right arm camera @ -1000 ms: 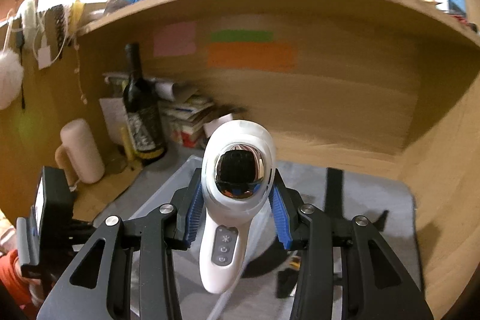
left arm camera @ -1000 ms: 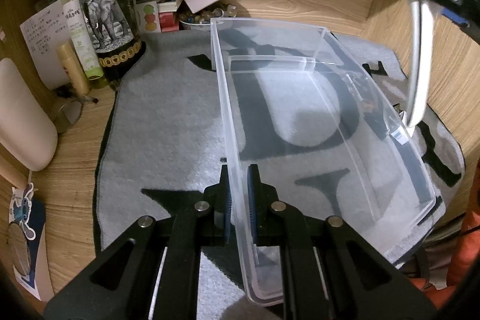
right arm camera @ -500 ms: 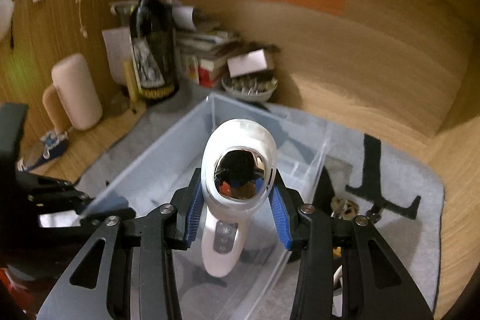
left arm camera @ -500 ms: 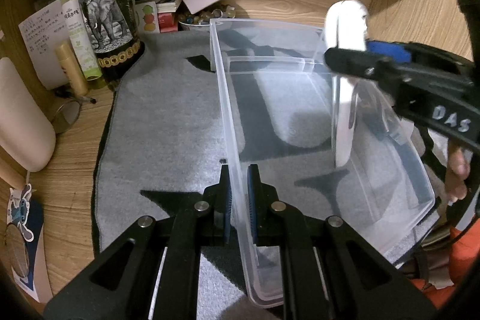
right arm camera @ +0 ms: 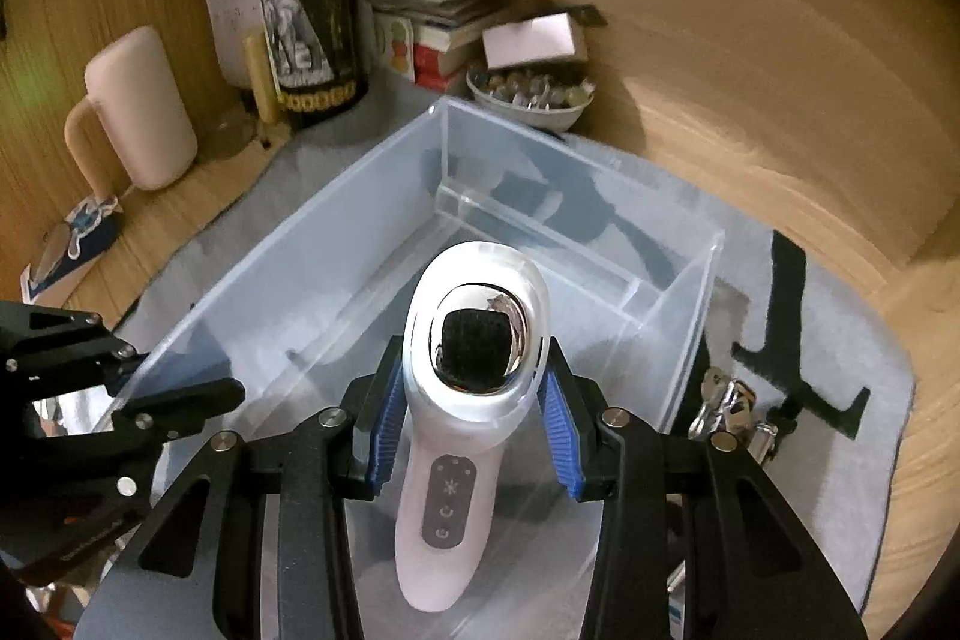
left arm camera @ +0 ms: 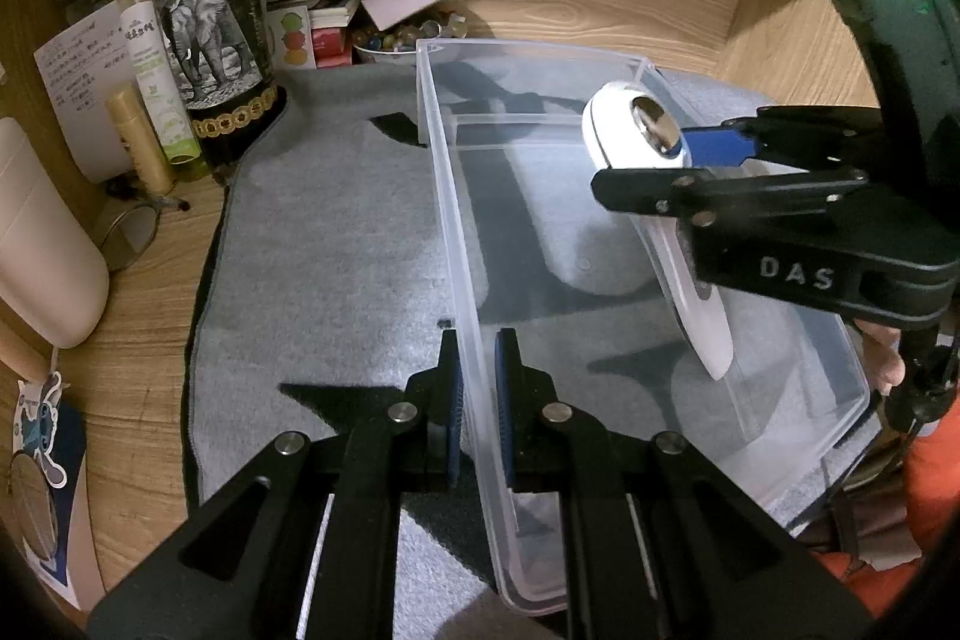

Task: Organize rigid objects
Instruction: 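Carry the massager with the right tool over the box and lower it inside, then open the right tool to release the massager in the box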

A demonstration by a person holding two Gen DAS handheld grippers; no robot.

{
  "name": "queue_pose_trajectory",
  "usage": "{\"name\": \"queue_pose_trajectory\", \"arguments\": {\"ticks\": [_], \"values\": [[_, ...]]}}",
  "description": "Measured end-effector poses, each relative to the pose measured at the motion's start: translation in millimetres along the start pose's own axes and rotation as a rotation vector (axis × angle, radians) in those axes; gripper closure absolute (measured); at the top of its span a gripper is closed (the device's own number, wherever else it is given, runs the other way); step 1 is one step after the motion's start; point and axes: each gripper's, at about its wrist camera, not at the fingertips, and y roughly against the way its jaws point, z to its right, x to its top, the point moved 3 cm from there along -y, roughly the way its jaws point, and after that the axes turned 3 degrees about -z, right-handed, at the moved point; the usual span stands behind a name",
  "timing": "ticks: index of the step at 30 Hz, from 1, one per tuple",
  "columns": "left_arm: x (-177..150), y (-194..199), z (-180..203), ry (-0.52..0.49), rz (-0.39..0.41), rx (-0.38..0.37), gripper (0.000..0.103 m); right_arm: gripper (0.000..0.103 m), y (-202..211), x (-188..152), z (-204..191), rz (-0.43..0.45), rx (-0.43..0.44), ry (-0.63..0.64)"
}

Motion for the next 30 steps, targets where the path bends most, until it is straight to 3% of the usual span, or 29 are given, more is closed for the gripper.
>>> {"name": "queue_pose_trajectory", "arguments": {"ticks": [6,19,30], "values": [[-0.1,0.0,0.5,0.0,0.0,-0.001,0.093,0.062,-4.3,-0.5,-1.6,-0.009,-0.026,0.012],[3.2,-0.9,1.1,-0.002,-0.001,0.003,0.093,0.029,36.2,4.1,5.8,0.145,-0.069,0.0],[3.6,-0.5,-0.1,0.0,0.0,0.002,0.093,0.023,85.4,-12.4,37.8,0.253,-0.156,-0.067]]}}
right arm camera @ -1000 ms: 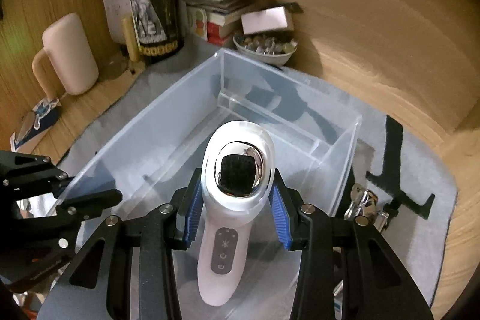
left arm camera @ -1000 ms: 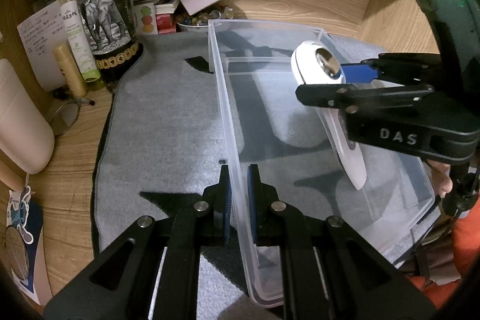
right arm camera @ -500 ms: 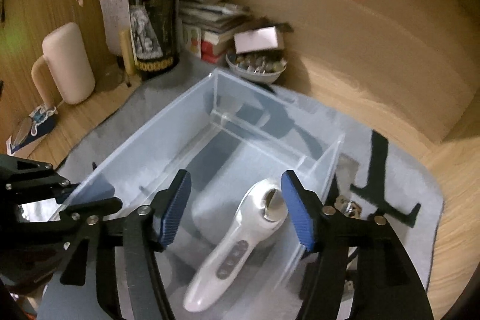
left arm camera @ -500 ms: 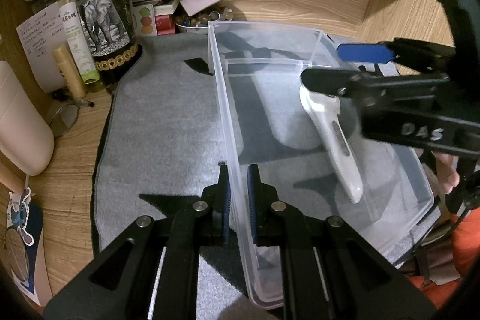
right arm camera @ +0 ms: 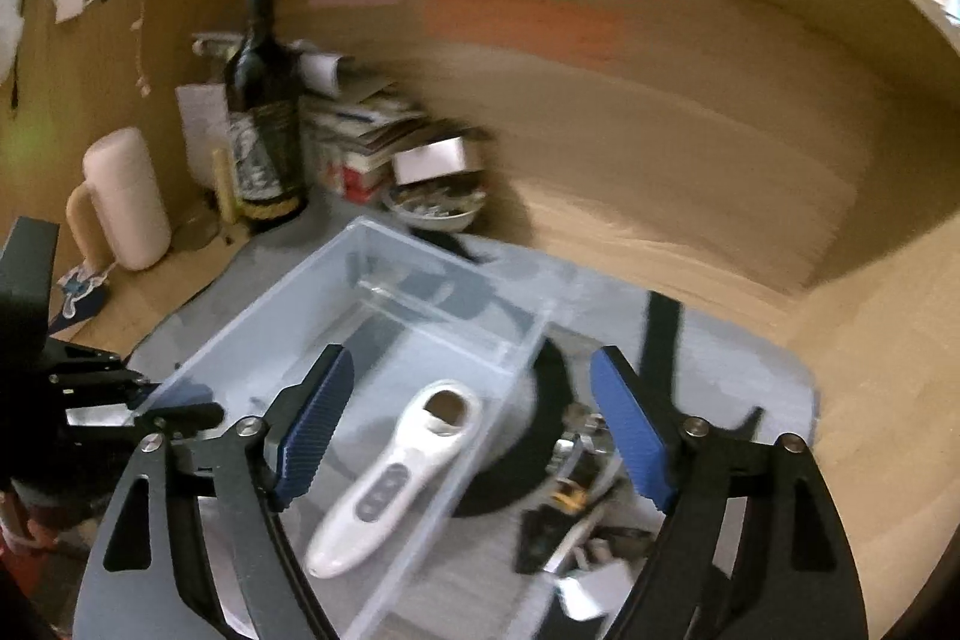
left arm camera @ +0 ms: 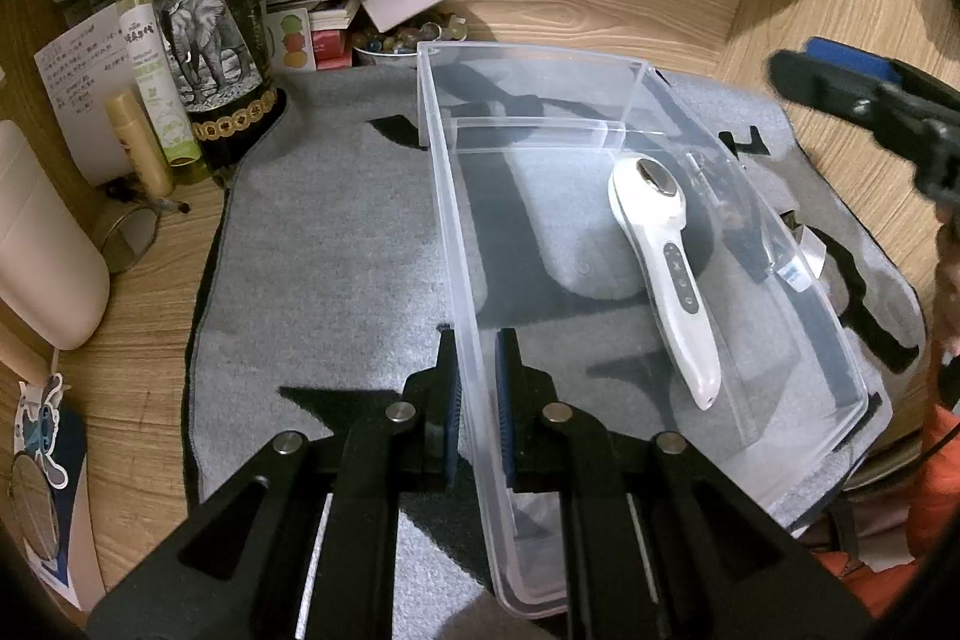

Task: Organize rigid objects
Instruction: 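Open the right tool to release the massager in the box, then move the right tool to the white plug adapter and grasp it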

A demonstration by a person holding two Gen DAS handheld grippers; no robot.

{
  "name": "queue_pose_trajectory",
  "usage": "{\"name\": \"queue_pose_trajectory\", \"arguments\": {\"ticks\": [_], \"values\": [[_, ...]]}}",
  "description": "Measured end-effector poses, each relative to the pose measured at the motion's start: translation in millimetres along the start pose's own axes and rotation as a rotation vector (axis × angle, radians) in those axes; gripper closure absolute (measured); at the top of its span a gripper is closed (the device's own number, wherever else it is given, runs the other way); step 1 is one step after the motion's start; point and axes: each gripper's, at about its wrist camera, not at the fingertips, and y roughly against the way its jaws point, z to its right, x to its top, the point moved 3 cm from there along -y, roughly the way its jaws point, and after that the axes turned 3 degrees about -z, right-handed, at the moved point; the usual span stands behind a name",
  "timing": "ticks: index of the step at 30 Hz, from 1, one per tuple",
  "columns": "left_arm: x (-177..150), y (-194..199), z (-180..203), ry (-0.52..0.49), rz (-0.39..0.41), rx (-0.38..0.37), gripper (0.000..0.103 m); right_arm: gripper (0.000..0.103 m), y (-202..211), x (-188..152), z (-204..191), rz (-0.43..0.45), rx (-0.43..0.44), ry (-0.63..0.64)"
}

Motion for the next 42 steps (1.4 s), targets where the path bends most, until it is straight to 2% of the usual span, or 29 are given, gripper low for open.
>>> {"name": "queue_pose_trajectory", "arguments": {"ticks": [5,12,24,27,31,32,37,42], "values": [[0.0,0.3,-0.2,-0.001,0.001,0.001,0.093,0.021,16.0,-11.5,35.2,0.012,-0.081,-0.061],[-0.4,0.4,-0.2,-0.001,0.002,0.001,0.093,0.021,15.0,-43.3,68.2,-0.055,-0.136,-0.132],[-5.0,-0.2,-1.0,0.003,-0.008,0.002,0.093,0.021,-25.3,-110.4,77.7,-0.247,-0.105,-0.193],[-5.3,-0.4,-0.3,0.003,-0.01,0.004,0.093,0.021,-33.7,-120.1,76.9,-0.273,-0.089,-0.206],[-5.7,-0.7,0.1,0.004,-0.008,0.006,0.093,0.022,-36.6,-123.4,76.7,-0.263,-0.085,-0.216],[-5.8,-1.0,0.2,0.004,-0.008,0.007,0.093,0.024,-36.9,-123.9,76.5,-0.262,-0.082,-0.216],[-6.2,-1.1,-0.1,0.003,-0.008,0.008,0.093,0.061,-40.4,-125.3,74.1,-0.272,-0.044,-0.203],[-6.6,-1.4,-0.2,0.002,-0.008,0.008,0.093,0.061,-34.1,-126.5,71.5,-0.254,-0.042,-0.188]]}}
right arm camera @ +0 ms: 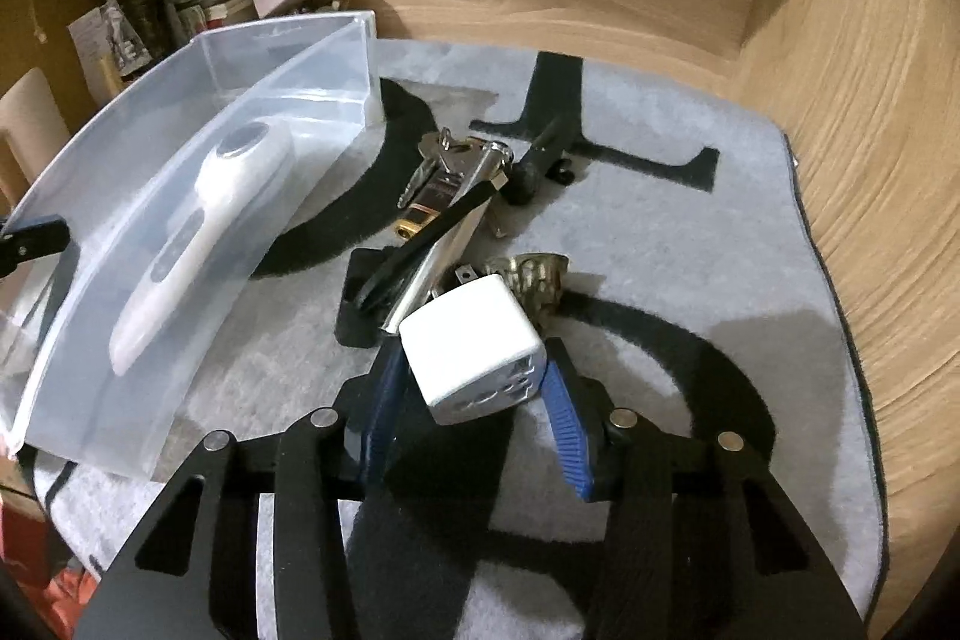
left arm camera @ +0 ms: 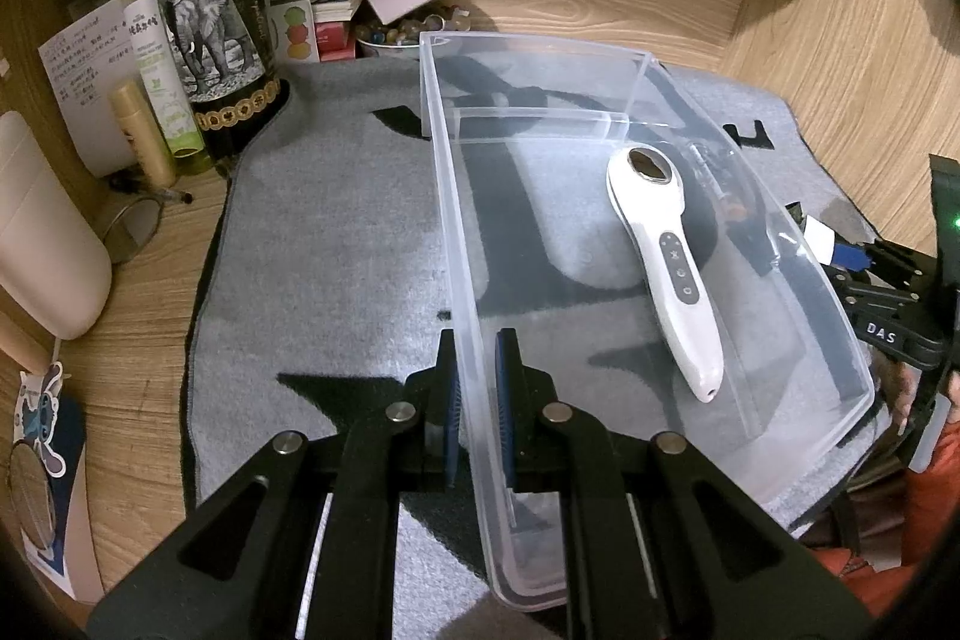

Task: Organize rigid objects
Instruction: 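Move the right tool to the white plug adapter and grasp it, then carry the plug adapter into the box and open the right tool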

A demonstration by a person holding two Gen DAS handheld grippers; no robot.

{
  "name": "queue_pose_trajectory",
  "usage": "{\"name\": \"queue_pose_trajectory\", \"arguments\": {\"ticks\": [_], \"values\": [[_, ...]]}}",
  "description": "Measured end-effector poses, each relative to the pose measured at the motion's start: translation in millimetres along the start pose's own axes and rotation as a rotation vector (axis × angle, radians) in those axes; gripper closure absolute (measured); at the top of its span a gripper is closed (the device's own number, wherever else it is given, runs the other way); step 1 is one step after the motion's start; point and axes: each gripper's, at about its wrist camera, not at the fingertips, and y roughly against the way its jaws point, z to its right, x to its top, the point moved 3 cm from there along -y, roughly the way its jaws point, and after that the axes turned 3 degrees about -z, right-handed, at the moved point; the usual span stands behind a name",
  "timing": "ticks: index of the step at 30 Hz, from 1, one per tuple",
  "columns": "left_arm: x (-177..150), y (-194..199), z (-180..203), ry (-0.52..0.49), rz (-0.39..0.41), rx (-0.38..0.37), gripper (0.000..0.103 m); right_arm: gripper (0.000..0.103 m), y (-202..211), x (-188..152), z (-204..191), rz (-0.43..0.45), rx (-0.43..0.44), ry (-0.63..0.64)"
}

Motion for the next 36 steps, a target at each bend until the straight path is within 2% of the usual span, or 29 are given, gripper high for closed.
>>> {"name": "queue_pose_trajectory", "arguments": {"ticks": [10,19,28,36], "values": [[-0.1,0.1,-0.2,0.001,0.001,-0.001,0.093,0.064,26.5,8.6,-4.3,0.07,0.013,0.003],[0.2,0.6,0.2,0.002,0.001,-0.003,0.093,0.064,52.0,31.5,-13.9,0.158,0.022,0.028],[0.5,0.8,0.2,0.004,0.002,-0.005,0.093,0.064,72.8,67.4,-46.9,0.263,0.074,0.101],[0.9,3.8,0.1,0.005,0.009,-0.012,0.093,0.064,65.7,86.8,-85.7,0.276,0.129,0.185]]}}
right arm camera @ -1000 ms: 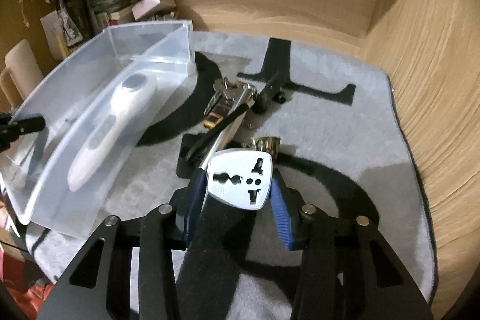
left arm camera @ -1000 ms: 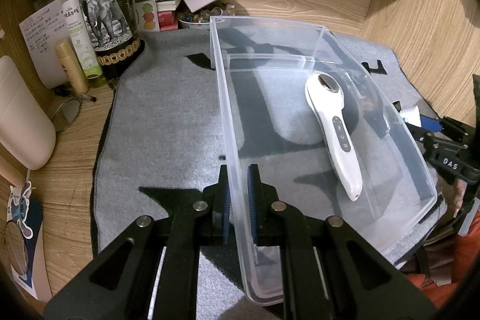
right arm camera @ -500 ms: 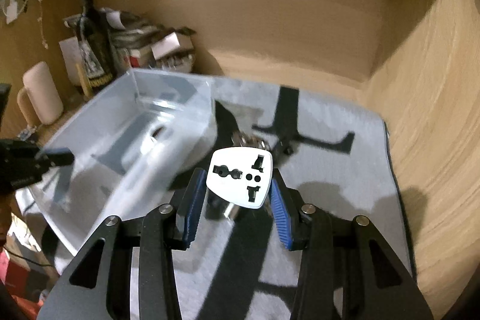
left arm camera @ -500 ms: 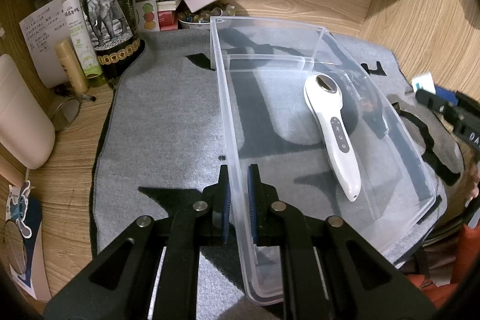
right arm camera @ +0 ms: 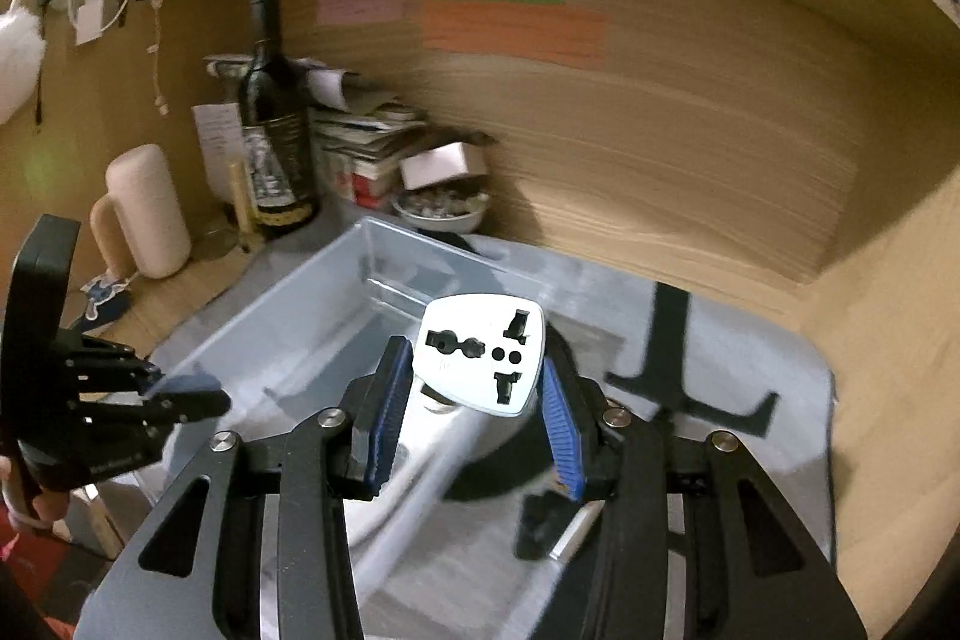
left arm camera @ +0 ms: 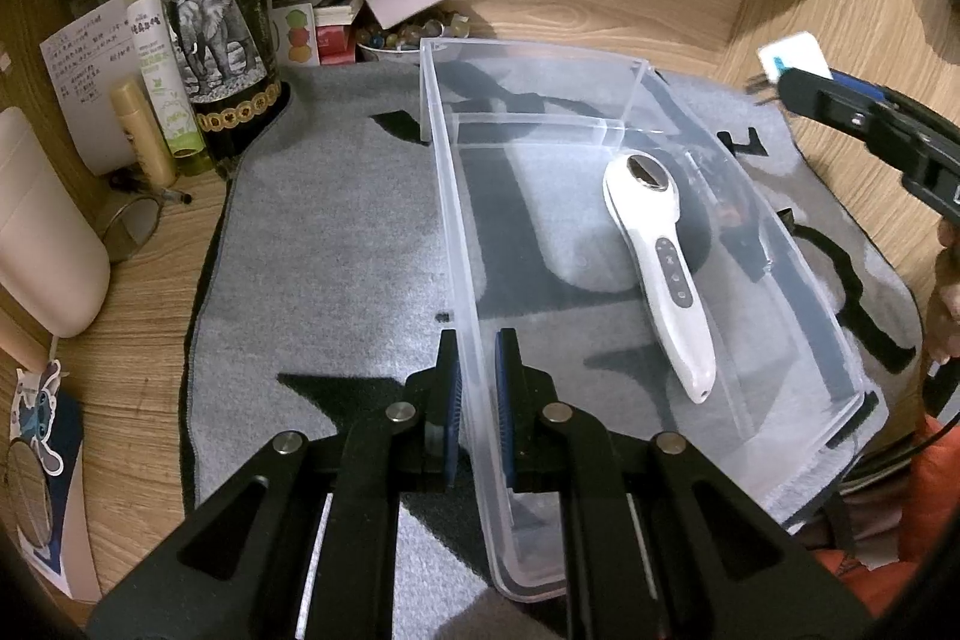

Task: Organize rigid objects
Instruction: 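Carry the plug adapter into the box and open the right tool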

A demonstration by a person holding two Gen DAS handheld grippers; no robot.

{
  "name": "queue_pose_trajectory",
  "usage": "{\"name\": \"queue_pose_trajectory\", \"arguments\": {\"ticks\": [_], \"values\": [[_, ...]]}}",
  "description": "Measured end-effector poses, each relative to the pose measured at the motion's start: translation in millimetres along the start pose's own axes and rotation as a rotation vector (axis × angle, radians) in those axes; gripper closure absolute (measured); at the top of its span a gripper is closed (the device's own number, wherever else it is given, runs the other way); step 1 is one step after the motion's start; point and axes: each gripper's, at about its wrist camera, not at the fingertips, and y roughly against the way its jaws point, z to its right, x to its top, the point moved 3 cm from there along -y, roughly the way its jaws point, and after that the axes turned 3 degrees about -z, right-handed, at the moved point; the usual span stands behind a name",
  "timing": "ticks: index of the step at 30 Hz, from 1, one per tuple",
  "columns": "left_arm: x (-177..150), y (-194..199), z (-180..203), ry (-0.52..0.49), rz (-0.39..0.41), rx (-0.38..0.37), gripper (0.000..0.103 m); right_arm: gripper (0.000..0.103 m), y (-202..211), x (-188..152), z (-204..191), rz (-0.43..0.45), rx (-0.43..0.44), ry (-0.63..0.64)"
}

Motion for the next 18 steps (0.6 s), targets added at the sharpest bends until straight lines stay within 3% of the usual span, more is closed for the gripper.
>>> {"name": "queue_pose_trajectory", "arguments": {"ticks": [11,18], "values": [[-0.7,-3.9,-0.3,-0.003,-0.017,-0.003,0.093,0.064,-34.9,6.7,-36.6,-0.073,0.089,0.095],[-1.2,-4.0,-1.5,0.0,-0.016,-0.007,0.093,0.064,-61.3,0.1,-53.3,-0.172,0.114,0.168]]}}
